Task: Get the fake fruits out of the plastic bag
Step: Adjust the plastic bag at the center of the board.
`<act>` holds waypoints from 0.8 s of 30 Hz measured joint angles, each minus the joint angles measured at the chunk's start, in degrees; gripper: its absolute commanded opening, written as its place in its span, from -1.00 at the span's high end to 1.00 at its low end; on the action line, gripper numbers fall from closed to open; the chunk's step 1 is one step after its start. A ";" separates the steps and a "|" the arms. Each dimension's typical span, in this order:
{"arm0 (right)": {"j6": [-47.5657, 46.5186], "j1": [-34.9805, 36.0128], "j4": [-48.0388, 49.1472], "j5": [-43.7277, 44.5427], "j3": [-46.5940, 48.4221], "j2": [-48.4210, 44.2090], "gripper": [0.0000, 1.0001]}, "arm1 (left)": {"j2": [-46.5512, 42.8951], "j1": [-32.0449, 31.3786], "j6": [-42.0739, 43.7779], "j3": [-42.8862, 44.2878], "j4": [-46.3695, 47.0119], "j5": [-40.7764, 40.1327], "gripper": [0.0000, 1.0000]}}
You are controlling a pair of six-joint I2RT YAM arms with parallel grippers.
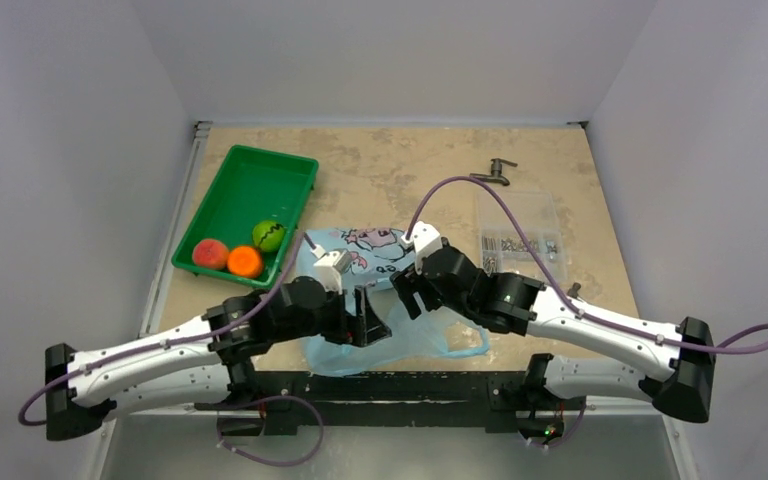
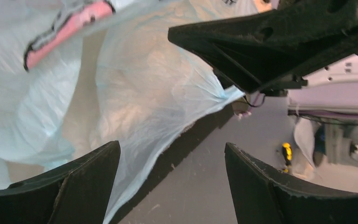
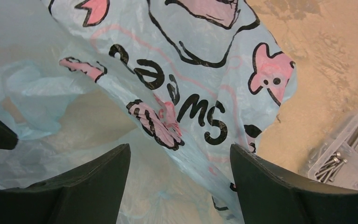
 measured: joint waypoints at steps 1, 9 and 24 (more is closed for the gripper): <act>0.35 0.00 -0.33 0.28 0.00 -0.66 -0.56 | 2.01 -1.73 0.31 1.20 0.11 -2.43 -0.63; 2.49 0.00 -1.25 3.43 -1.77 -2.71 0.35 | 15.89 -15.21 1.38 3.76 4.00 -28.70 -0.31; 5.55 0.00 1.40 1.40 -0.90 -2.12 1.00 | 32.74 -18.14 -1.70 8.81 8.00 -53.70 0.12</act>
